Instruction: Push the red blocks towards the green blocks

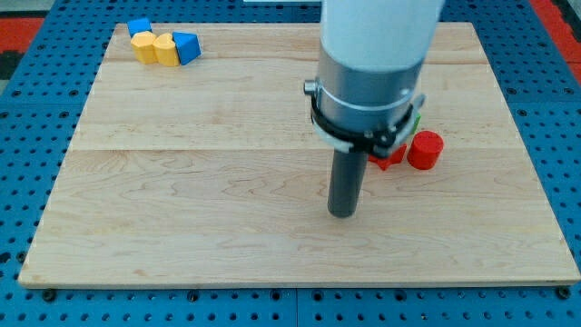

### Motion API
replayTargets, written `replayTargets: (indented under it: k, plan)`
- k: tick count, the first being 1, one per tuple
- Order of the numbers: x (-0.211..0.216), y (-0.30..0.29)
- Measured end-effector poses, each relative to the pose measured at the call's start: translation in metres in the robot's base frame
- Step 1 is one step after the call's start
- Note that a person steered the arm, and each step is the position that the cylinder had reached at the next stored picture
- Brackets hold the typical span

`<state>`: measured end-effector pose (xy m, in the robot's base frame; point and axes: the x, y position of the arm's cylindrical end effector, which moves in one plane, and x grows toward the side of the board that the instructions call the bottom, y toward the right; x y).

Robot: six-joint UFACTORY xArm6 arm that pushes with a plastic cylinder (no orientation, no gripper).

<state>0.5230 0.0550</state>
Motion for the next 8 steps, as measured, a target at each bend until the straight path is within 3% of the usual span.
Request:
replayTargets:
  k: [3, 4, 5, 6, 7, 8]
  plan:
    - [-0.035, 0.103]
    - [-0.077, 0.11]
    - [0.017, 0.085]
    - [0.013, 0.007]
    - [-0.049, 0.027]
    - [-0.056, 0.031]
